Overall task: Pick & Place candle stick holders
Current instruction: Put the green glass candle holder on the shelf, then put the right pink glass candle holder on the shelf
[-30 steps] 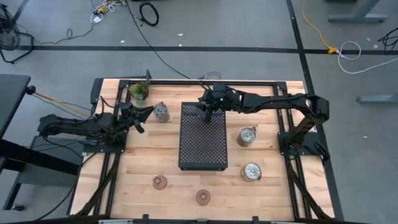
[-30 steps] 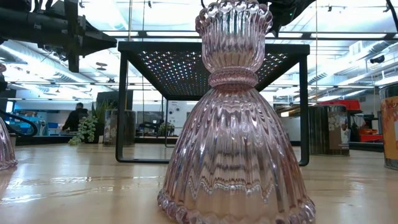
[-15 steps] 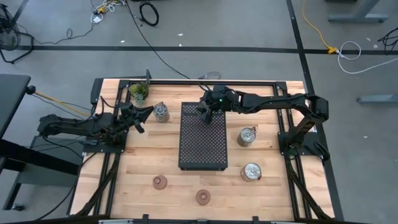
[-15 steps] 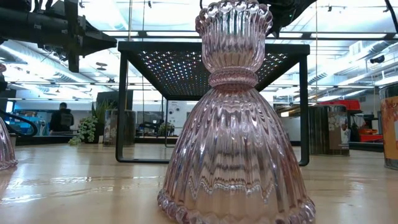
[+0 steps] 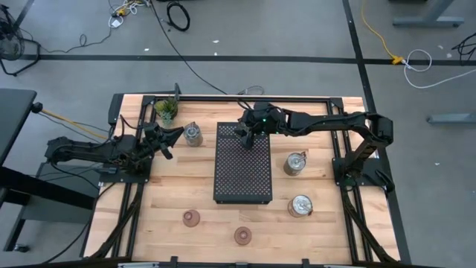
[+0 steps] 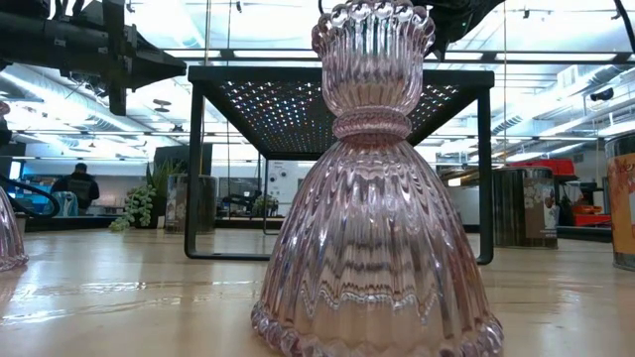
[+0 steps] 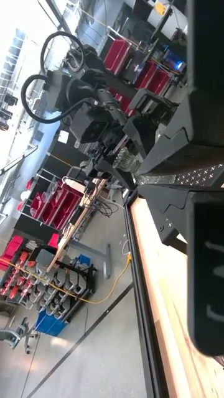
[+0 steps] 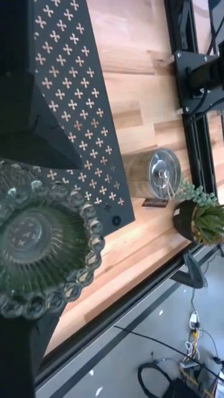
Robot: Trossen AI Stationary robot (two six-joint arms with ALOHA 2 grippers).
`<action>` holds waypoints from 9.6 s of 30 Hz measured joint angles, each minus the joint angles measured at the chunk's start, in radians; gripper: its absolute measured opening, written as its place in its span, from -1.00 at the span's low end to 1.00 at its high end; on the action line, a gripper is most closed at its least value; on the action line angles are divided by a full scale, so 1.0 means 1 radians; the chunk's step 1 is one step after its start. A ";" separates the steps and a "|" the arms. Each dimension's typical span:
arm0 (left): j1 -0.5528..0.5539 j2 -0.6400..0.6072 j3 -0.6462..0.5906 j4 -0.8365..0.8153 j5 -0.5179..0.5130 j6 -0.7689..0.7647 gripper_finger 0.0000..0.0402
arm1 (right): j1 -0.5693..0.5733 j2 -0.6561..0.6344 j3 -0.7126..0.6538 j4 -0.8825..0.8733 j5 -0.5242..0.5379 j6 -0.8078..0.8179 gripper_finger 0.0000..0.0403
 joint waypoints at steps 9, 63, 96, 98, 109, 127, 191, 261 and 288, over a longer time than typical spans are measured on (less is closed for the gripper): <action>0.000 0.000 0.000 0.000 0.000 -0.001 -0.82 | -0.002 -0.019 0.002 -0.010 0.011 -0.011 0.35; 0.000 0.000 0.000 -0.001 0.006 0.014 -0.82 | 0.574 -0.378 0.002 -0.660 -0.097 0.903 0.58; -0.001 0.000 0.000 0.000 0.007 -0.049 -0.82 | 0.994 0.030 -0.136 -0.134 0.237 1.135 0.58; -0.001 0.000 0.000 0.000 0.007 -0.049 -0.82 | 0.975 0.055 -0.136 -0.076 0.209 1.125 0.58; -0.001 0.000 0.000 0.000 0.009 -0.054 -0.82 | 0.915 0.084 -0.136 -0.018 0.200 0.967 0.58; -0.001 0.000 0.000 0.001 0.037 -0.030 -0.82 | 0.896 0.121 -0.136 0.076 0.253 1.090 0.58; -0.001 0.000 0.000 -0.031 0.132 -0.028 -0.82 | 0.803 0.409 0.001 0.422 0.229 0.818 0.15; -0.001 0.000 0.000 -0.077 0.132 -0.029 -0.82 | 0.560 -0.202 0.000 -0.352 0.517 0.506 -0.44; -0.001 0.000 0.000 -0.086 0.132 -0.031 -0.82 | 0.265 -0.278 0.000 -0.472 0.462 0.304 -0.44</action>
